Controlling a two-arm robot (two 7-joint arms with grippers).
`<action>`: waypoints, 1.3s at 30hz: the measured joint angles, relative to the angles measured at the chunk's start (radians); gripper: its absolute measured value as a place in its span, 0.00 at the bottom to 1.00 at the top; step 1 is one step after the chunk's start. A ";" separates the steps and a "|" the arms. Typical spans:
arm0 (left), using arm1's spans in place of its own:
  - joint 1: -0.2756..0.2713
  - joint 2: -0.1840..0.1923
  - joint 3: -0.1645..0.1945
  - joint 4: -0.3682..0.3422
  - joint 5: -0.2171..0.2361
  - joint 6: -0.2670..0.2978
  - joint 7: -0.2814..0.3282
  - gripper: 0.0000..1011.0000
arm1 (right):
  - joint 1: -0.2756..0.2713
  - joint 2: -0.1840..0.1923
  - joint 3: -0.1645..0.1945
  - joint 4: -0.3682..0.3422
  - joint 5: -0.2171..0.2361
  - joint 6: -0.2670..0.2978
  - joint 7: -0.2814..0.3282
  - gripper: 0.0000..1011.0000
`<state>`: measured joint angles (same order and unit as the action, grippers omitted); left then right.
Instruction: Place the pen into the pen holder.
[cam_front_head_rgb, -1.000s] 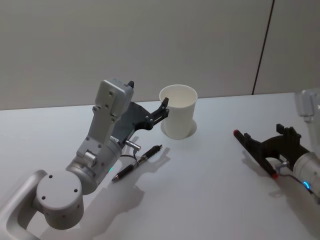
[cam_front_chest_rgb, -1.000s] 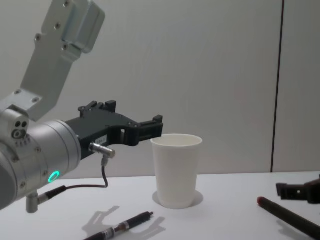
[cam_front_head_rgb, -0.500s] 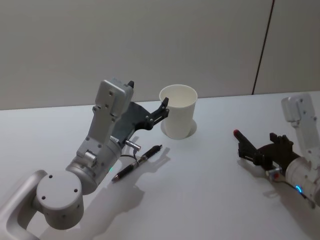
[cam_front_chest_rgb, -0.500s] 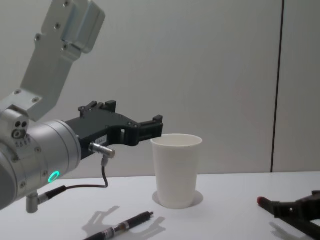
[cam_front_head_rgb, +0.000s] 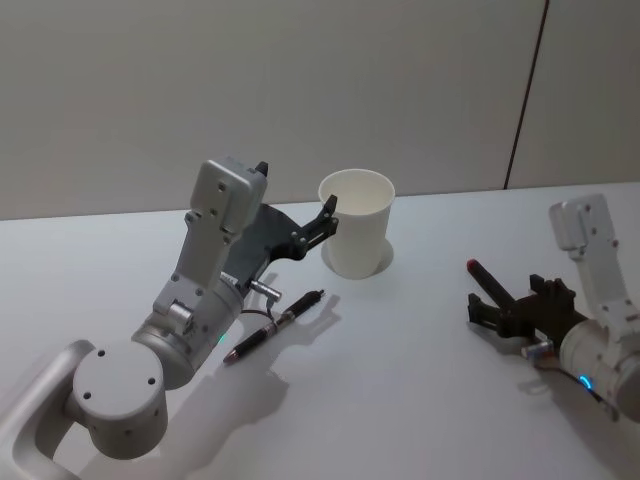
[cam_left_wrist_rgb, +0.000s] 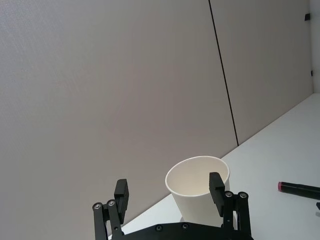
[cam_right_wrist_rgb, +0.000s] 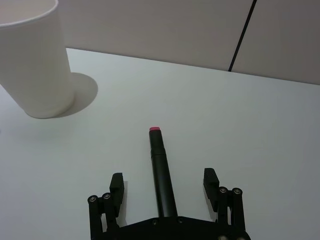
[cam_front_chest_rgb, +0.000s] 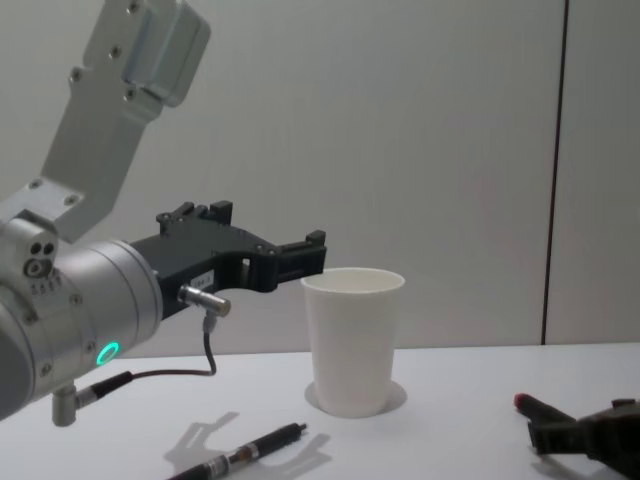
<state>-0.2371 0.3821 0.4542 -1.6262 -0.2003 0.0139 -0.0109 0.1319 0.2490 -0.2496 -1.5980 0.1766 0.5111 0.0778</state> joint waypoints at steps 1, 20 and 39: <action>0.000 0.000 0.000 0.000 0.000 0.000 0.000 0.99 | 0.001 -0.001 0.000 0.002 0.000 0.000 0.000 0.99; 0.000 0.000 0.000 0.000 0.000 0.000 0.000 0.99 | 0.010 -0.014 -0.004 0.025 -0.007 -0.003 0.004 0.99; 0.000 0.000 0.000 0.000 0.000 0.000 0.000 0.99 | 0.012 -0.017 -0.006 0.030 -0.008 -0.004 0.006 0.66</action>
<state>-0.2371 0.3821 0.4542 -1.6262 -0.2003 0.0139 -0.0109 0.1438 0.2325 -0.2551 -1.5683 0.1690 0.5071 0.0842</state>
